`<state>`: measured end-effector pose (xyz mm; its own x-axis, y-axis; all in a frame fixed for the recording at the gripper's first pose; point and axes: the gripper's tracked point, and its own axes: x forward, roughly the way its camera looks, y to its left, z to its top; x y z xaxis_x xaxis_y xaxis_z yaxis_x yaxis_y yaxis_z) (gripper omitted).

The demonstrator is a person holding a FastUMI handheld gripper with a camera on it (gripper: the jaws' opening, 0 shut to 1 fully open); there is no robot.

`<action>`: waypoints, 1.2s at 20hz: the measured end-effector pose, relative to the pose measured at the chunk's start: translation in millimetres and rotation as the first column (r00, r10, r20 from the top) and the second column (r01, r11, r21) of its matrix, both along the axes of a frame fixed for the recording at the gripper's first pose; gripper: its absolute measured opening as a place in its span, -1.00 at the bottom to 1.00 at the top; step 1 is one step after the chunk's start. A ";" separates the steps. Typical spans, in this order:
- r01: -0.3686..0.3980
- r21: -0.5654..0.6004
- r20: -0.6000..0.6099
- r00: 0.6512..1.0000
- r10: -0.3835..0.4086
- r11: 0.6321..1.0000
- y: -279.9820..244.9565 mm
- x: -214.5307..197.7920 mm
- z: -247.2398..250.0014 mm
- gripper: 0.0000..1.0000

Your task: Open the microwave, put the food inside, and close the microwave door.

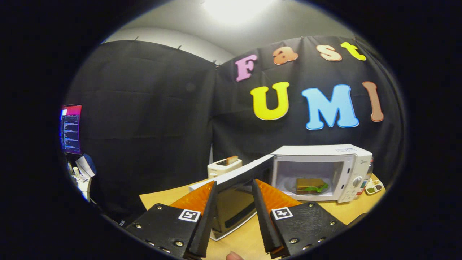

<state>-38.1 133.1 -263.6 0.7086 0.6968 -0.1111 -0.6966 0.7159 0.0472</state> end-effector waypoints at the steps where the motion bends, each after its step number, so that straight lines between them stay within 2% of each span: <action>1: -0.023 -0.003 0.007 1.000 0.023 1.000 9.6 -12.4 -4.0 0.15; 4: -0.117 0.039 0.003 0.993 0.117 0.992 45.1 -46.0 -13.8 0.15; 7: -0.169 0.040 0.015 0.986 0.168 0.985 87.9 -69.3 -27.6 0.87; 10: -0.148 -0.024 0.081 0.985 0.149 0.989 120.3 -70.3 -45.5 0.86; 12: -0.114 -0.043 0.083 0.990 0.117 0.993 140.5 -59.3 -68.9 0.49; 13: -0.096 -0.033 0.064 0.993 0.098 0.995 144.0 -54.5 -79.1 0.03; 15: -0.120 -0.016 -0.030 0.992 0.119 0.993 162.3 -48.7 -105.8 -0.89; 16: -0.113 -0.011 -0.055 0.992 0.113 0.993 166.8 -43.1 -112.3 -0.88; 19: -0.016 -0.041 0.020 1.000 0.017 0.999 144.4 -22.9 -101.1 -0.95; 22: 0.052 -0.071 0.046 0.998 -0.049 0.996 121.0 -1.9 -106.7 -0.95; 23: 0.064 -0.077 0.048 0.997 -0.060 0.995 112.7 2.6 -107.0 -0.95; 24: 0.042 -0.066 0.030 0.999 -0.041 0.997 109.9 2.5 -107.4 -0.95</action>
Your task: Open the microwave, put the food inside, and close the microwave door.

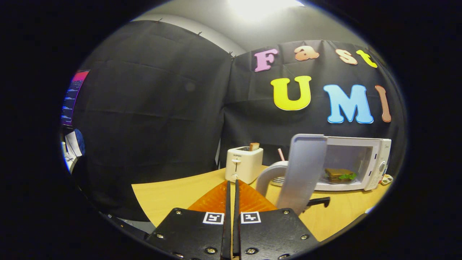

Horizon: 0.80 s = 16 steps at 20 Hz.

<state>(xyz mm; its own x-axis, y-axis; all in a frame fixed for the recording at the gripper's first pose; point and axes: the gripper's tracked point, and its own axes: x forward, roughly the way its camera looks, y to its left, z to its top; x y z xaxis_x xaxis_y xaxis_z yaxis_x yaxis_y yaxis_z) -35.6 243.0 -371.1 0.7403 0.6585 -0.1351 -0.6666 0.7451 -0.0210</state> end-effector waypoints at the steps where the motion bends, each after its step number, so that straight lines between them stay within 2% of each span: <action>1: 0.001 0.001 -0.005 1.000 -0.001 1.000 -3.2 2.0 -1.4 -0.94; 5: 0.046 -0.054 0.068 0.997 -0.042 0.997 -35.7 2.5 6.3 -0.94; 9: 0.118 -0.057 0.077 0.991 -0.113 0.991 -82.9 19.1 11.7 -0.94; 16: 0.314 -0.094 0.086 0.948 -0.307 0.945 -191.1 90.8 28.5 -0.94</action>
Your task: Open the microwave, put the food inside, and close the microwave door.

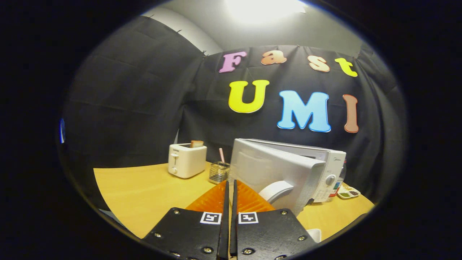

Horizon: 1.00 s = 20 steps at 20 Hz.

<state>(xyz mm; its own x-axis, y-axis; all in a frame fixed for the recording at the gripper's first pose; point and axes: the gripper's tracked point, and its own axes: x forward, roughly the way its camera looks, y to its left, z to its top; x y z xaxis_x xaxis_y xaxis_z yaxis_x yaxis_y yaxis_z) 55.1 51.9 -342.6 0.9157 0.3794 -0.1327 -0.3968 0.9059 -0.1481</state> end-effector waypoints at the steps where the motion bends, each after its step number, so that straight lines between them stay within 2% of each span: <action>1: 0.027 0.002 -0.008 1.000 -0.027 1.000 -14.9 13.5 2.4 -0.94; 8: 0.177 -0.037 -0.011 0.984 -0.178 0.983 -104.2 97.7 13.5 -0.94; 20: 0.293 0.029 -0.071 0.954 -0.290 0.956 -145.8 205.0 2.3 -0.94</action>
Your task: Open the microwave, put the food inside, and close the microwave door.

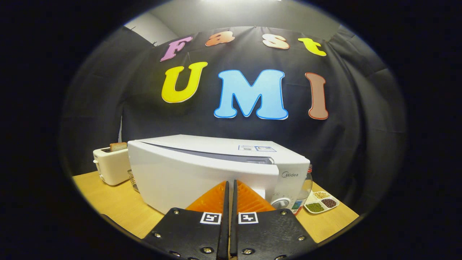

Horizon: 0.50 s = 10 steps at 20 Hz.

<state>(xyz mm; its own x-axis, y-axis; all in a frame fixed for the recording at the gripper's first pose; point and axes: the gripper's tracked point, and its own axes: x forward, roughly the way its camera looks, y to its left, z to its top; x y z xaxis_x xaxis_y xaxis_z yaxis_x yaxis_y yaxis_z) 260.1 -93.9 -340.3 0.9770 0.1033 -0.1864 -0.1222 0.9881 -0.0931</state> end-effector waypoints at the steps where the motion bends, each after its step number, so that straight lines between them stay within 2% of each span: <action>1: 0.011 0.011 -0.010 1.000 -0.011 1.000 -1.9 7.0 -3.4 -0.94; 3: 0.008 0.032 -0.025 1.000 -0.007 0.999 2.8 16.3 -5.9 -0.94; 6: 0.056 -0.032 -0.005 0.998 -0.056 0.998 -0.5 23.2 -3.7 -0.95; 9: 0.068 -0.022 -0.002 0.998 -0.068 0.997 -0.9 28.3 -5.0 -0.93; 10: 0.075 -0.014 -0.056 0.996 -0.075 0.997 -2.9 29.2 -9.9 -0.93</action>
<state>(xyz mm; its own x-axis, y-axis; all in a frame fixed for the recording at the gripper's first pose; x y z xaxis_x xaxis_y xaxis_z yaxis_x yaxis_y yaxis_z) 289.3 -96.8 -350.2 0.9697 0.0274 -0.2427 -0.0532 0.9935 -0.1002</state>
